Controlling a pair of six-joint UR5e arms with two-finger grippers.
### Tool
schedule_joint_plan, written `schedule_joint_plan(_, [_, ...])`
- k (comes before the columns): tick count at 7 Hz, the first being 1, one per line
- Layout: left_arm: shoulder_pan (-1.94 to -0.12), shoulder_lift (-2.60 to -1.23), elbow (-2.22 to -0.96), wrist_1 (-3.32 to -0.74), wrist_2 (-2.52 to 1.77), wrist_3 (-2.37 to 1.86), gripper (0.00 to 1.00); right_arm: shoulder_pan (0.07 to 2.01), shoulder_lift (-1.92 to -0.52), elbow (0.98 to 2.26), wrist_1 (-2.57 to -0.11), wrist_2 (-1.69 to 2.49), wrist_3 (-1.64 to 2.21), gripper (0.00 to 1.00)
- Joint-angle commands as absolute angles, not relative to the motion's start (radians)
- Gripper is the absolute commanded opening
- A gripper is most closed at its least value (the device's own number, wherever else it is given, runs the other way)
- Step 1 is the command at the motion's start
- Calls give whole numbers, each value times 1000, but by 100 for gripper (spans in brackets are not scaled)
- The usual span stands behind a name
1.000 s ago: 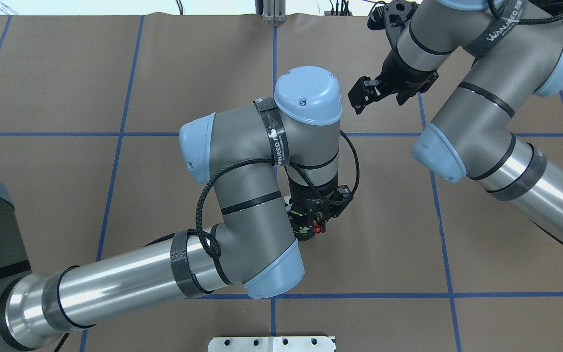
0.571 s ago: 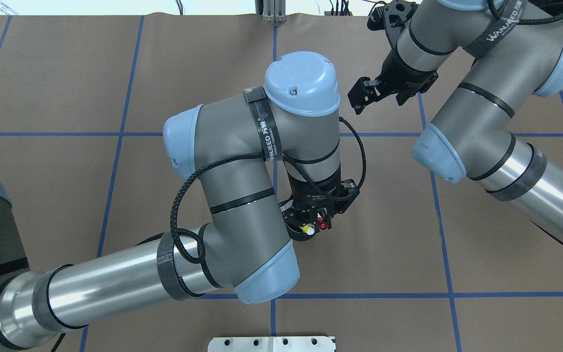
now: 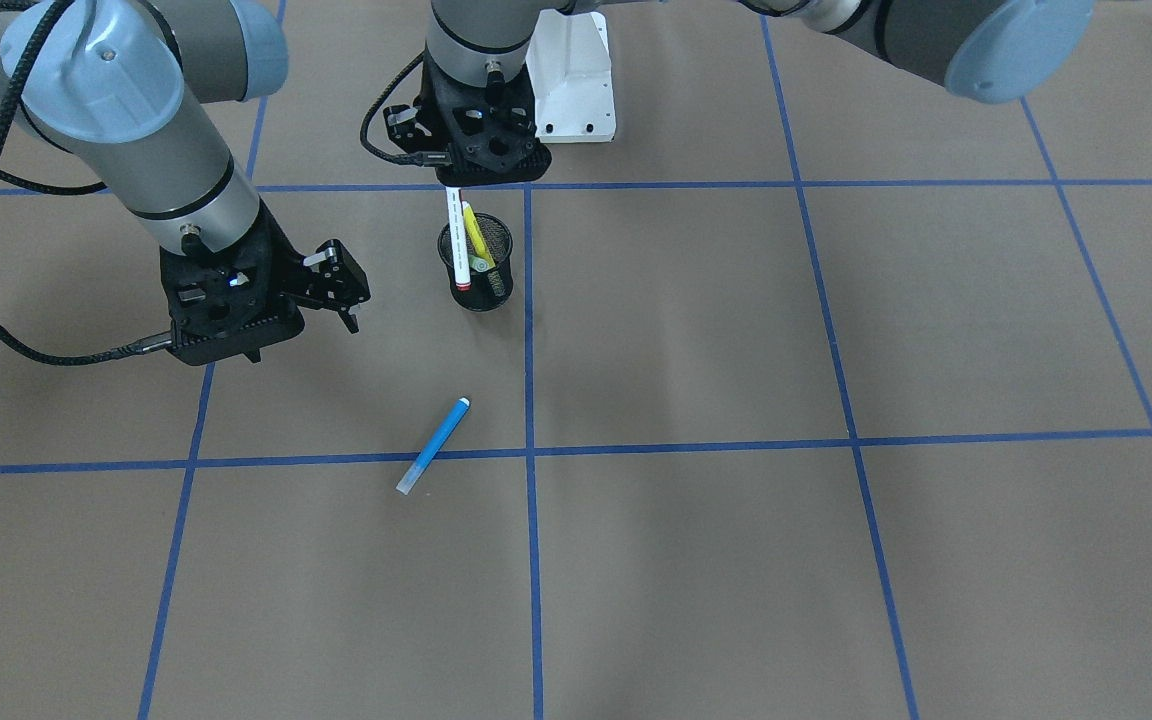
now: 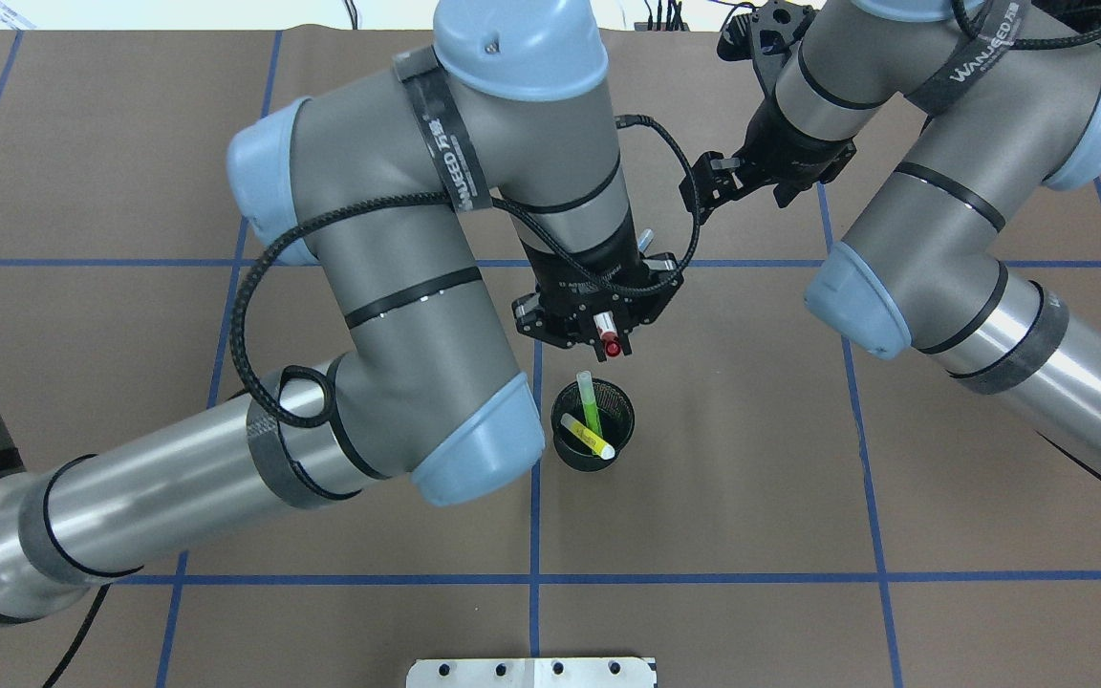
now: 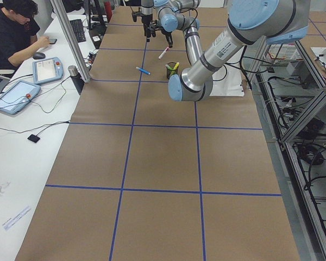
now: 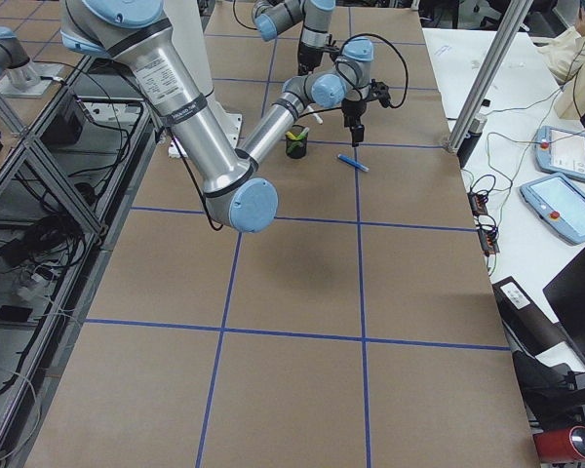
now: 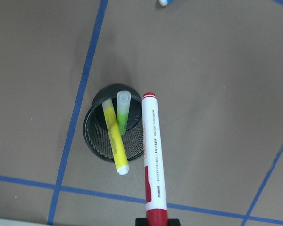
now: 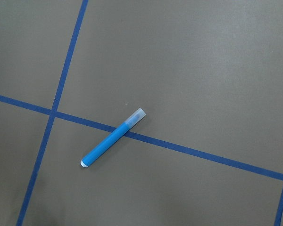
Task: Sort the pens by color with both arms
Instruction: 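Lift the red-capped marker out of the cup with the left gripper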
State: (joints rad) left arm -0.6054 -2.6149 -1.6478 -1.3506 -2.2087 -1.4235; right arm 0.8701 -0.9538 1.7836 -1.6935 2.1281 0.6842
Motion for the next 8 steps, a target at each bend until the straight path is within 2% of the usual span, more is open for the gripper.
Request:
schedule_joint_plan(1, [-699, -2614, -1588, -1411, -2209, -1292, 24, 868, -951, 1784, -1694, 2134, 684, 99])
schedule_joint_plan(6, [-782, -2612, -1170, -1870, -2209, -1209, 24, 845, -942, 1781, -1693, 2132, 686, 99])
schedule_joint_plan(8, [-752, -2612, -1102, -1942, -2162, -1197, 24, 844, -936, 1784, -1690, 2134, 698, 99])
